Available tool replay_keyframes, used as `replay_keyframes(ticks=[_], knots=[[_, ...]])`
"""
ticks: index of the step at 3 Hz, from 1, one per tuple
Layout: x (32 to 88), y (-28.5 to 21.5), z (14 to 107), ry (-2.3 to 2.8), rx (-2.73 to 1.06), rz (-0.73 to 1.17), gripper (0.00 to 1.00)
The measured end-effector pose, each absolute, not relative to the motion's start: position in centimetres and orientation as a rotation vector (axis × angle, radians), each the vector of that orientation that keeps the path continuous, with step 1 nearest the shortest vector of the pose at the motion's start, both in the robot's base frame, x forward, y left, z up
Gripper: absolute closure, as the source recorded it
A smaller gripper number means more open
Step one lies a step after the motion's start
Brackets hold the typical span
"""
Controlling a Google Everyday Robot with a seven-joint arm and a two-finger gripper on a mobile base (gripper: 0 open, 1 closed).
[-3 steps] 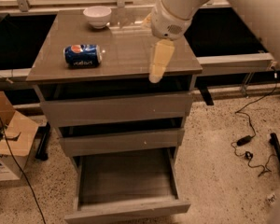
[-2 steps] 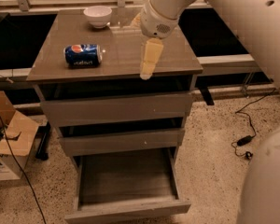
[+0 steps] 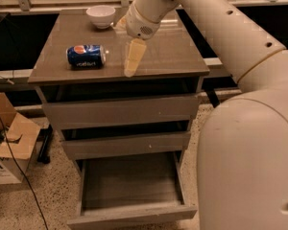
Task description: Place pepsi can into bottom drawer
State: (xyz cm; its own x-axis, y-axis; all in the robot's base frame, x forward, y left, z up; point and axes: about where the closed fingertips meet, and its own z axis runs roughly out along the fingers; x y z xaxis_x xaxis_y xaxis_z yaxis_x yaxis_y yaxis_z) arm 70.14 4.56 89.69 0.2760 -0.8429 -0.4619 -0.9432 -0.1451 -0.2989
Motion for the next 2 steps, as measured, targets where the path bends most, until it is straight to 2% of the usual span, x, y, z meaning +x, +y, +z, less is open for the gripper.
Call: replay_keyframes(ticks=[2], knots=[[73.9,10.6,87.4,1.531,-2.025,0.357,0.0]])
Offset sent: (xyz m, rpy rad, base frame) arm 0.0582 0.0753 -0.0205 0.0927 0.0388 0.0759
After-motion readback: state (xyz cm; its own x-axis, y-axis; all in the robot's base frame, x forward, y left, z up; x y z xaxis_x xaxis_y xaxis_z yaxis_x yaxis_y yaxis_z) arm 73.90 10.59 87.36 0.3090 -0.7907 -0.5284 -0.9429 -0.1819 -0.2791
